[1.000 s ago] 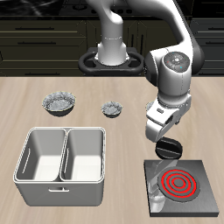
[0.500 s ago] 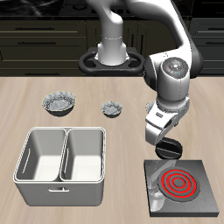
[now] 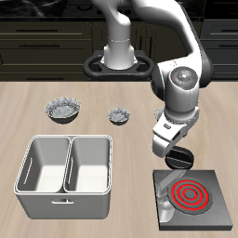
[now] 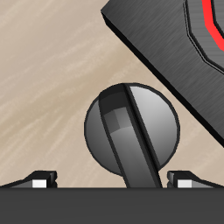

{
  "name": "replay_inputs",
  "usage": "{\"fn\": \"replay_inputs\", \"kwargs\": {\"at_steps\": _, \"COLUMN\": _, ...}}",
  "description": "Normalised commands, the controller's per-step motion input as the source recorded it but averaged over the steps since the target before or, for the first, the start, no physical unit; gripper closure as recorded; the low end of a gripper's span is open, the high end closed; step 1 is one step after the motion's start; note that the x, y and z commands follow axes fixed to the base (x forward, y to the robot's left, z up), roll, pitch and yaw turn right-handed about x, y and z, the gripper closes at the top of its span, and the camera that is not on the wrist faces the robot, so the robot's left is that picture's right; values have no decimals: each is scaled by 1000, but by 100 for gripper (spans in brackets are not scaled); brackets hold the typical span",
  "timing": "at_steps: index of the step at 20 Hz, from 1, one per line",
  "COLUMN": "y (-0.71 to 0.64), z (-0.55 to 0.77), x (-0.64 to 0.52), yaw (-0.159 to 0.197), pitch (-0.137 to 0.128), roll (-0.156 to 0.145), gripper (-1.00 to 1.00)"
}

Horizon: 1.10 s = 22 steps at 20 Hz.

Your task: Turn off the flat stove and place the largest bowl on it

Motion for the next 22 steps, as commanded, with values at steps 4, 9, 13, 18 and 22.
{"fn": "replay_inputs", "kwargs": {"at_steps": 4, "y": 7, "z": -187, "x": 3, "yaw": 0, "pitch": 30, "roll": -5, "gripper": -100}}
{"fn": "replay_inputs", "kwargs": {"at_steps": 9, "y": -2, "z": -165, "x": -31, "yaw": 3, "pitch": 29, "roll": 4, "gripper": -100}}
{"fn": "replay_inputs", "kwargs": {"at_steps": 13, "y": 9, "z": -154, "x": -54, "yaw": -17, "pitch": 47, "roll": 46, "gripper": 100}}
{"fn": "replay_inputs", "kwargs": {"at_steps": 18, "y": -38, "z": 27, "x": -24, "yaw": -17, "pitch": 5, "roll": 8, "gripper": 100}}
{"fn": "replay_inputs", "kwargs": {"at_steps": 22, "y": -37, "z": 162, "x": -6, "yaw": -36, "pitch": -10, "roll": 6, "gripper": 100}}
